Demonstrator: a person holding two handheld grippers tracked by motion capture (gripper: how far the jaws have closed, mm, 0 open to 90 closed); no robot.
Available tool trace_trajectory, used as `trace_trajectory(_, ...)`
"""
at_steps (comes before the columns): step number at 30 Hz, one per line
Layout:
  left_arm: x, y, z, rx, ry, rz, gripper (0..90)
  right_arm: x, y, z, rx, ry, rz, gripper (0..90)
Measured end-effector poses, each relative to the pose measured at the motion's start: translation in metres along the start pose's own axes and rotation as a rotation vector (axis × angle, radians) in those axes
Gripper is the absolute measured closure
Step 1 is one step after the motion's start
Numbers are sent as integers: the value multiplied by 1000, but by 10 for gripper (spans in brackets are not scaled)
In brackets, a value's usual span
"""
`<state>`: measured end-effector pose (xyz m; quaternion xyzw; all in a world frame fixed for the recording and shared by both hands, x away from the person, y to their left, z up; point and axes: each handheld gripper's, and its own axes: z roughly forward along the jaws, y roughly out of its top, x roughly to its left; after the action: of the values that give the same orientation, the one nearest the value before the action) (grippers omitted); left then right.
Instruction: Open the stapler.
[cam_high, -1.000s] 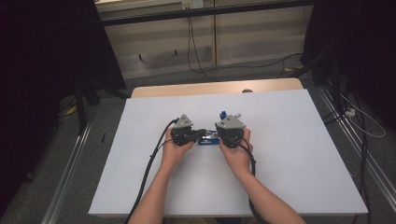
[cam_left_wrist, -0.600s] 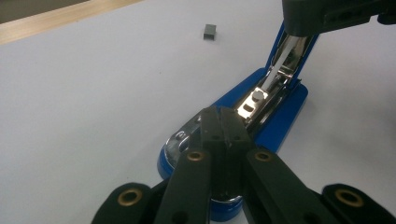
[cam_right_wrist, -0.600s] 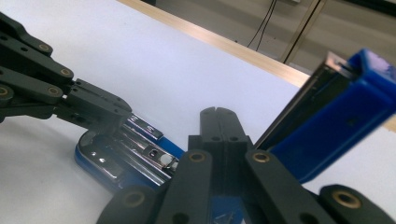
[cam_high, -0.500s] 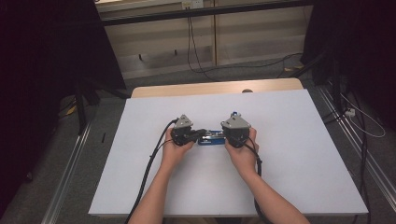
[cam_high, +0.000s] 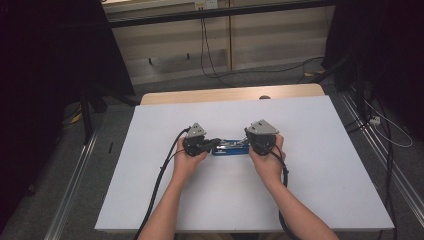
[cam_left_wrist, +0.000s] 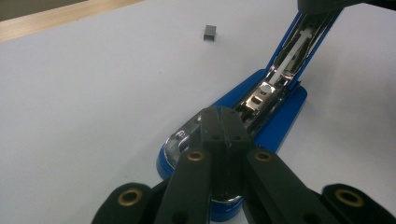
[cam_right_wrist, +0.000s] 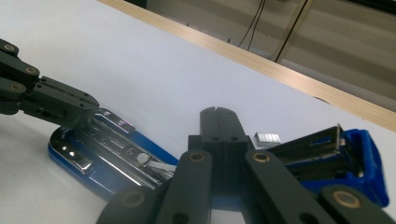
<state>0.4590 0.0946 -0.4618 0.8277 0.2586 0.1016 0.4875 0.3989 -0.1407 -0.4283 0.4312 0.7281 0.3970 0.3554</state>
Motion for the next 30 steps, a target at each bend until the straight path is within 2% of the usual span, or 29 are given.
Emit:
trace_trajectory(4, 0, 0, 0, -4, 1, 1, 900, -3, -4, 1, 14, -7, -1, 900)
trace_trajectory(17, 1, -1, 0, -5, -1, -12, 900, -21, -28, 5, 66, -7, 55, 900)
trace_trajectory(19, 1, -1, 0, -5, -1, -13, 900, -24, -32, 5, 56, -6, 68, 900)
trace_trajectory(29, 0, -1, 0, -16, 5, -29, 900, -32, -30, 6, 74, -2, 71, 900)
trace_trajectory(30, -1, -1, 0, -14, 10, -21, 900, -32, -30, 6, 78, -2, 76, 900)
